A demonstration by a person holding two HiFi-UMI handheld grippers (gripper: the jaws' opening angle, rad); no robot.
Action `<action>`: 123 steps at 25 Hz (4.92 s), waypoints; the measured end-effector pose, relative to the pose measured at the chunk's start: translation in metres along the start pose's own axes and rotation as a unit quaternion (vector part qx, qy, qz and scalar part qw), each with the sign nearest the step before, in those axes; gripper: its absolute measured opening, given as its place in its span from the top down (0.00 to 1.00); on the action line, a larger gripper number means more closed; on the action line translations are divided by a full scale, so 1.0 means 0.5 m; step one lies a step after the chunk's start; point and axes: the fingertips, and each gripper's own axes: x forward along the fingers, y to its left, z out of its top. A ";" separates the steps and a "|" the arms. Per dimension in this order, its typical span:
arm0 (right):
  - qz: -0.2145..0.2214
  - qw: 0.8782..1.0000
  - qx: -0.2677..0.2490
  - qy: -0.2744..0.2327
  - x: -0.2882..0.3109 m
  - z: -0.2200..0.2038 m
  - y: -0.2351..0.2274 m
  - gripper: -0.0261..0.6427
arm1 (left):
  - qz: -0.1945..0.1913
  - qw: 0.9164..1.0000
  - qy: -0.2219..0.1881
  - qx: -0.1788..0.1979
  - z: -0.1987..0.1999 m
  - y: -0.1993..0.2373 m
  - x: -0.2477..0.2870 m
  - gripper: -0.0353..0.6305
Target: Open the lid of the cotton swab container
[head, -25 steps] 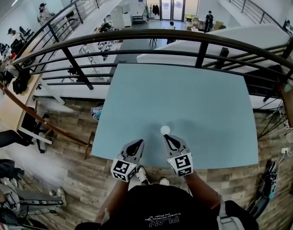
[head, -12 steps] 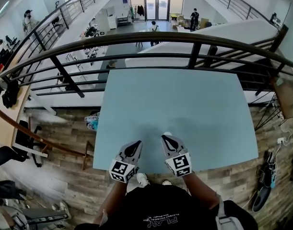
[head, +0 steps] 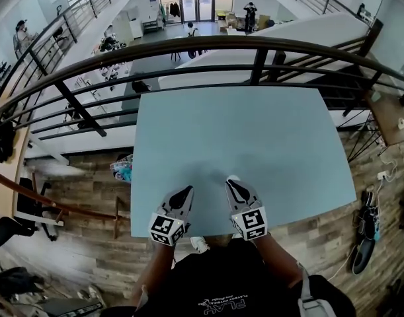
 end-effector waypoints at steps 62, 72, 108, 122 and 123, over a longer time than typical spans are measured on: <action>0.007 0.985 0.053 0.167 0.114 -0.368 -0.085 0.56 | 0.055 0.993 0.094 -0.045 -0.218 -0.035 0.048 0.93; 0.029 0.984 0.051 0.168 0.119 -0.372 -0.088 0.57 | 0.061 0.993 0.096 -0.043 -0.219 -0.041 0.037 0.93; 0.133 0.988 0.000 0.082 0.029 -0.058 -0.062 0.58 | 0.005 0.996 0.011 0.087 0.008 -0.117 0.096 0.93; 0.169 0.981 0.001 0.090 0.029 -0.060 -0.038 0.58 | -0.023 0.937 0.064 0.342 0.021 -0.166 0.126 0.93; 0.170 0.981 -0.001 0.091 0.030 -0.062 -0.037 0.58 | -0.024 0.930 0.069 0.361 0.019 -0.167 0.128 0.93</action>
